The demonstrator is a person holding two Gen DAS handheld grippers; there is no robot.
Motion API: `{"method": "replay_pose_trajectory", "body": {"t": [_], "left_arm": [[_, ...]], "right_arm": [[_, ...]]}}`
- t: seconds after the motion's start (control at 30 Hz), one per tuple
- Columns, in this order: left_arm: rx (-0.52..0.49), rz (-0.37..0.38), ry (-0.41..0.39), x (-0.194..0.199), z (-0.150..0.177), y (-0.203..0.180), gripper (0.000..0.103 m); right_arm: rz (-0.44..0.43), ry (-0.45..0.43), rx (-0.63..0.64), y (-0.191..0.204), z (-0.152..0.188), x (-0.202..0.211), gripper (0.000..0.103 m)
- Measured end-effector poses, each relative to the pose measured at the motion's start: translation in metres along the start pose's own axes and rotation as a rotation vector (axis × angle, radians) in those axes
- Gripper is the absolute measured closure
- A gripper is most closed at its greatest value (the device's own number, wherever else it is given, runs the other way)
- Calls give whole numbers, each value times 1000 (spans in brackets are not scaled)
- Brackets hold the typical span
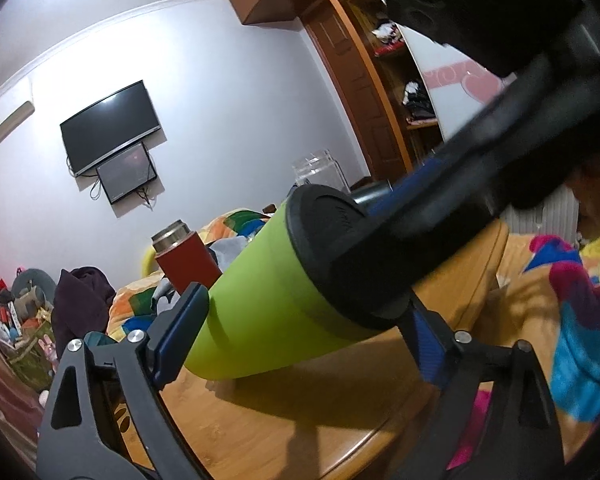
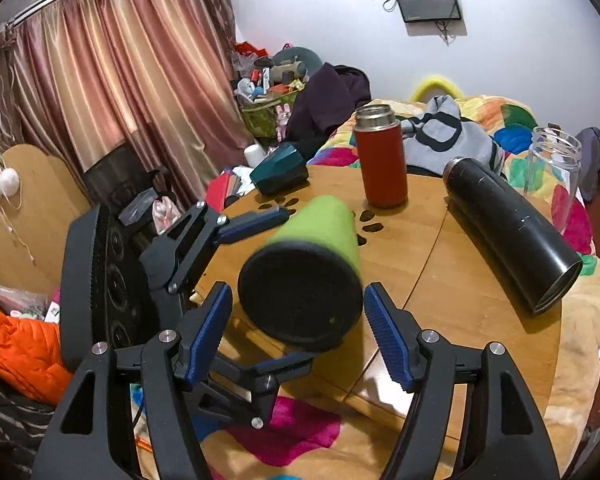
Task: Flip cup upside down
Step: 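Grasp the inverted bottle with the left tool while the right tool releases it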
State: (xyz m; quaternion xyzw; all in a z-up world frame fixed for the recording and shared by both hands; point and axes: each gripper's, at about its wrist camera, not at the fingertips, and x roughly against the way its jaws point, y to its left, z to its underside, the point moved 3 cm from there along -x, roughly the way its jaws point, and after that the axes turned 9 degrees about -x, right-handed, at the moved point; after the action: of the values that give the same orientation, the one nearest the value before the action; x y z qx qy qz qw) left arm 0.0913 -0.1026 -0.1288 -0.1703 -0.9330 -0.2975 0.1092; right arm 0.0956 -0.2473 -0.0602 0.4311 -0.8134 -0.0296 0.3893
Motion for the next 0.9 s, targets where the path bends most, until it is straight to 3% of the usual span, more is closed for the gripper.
{"method": "replay_pose_trajectory", "body": {"t": [0.17,0.57,0.9], "left_arm": [[73,2,-24,7,-6,22,20],[200,46,-27,16,-12,62,28],[368,122,-10,16,-15,107,32]], "right_arm": [[29,-34,37,6,0,8,37],[180,-106,-24,-22,-9,11,37],[197,-122,-34,-24,-11,7,37]]}}
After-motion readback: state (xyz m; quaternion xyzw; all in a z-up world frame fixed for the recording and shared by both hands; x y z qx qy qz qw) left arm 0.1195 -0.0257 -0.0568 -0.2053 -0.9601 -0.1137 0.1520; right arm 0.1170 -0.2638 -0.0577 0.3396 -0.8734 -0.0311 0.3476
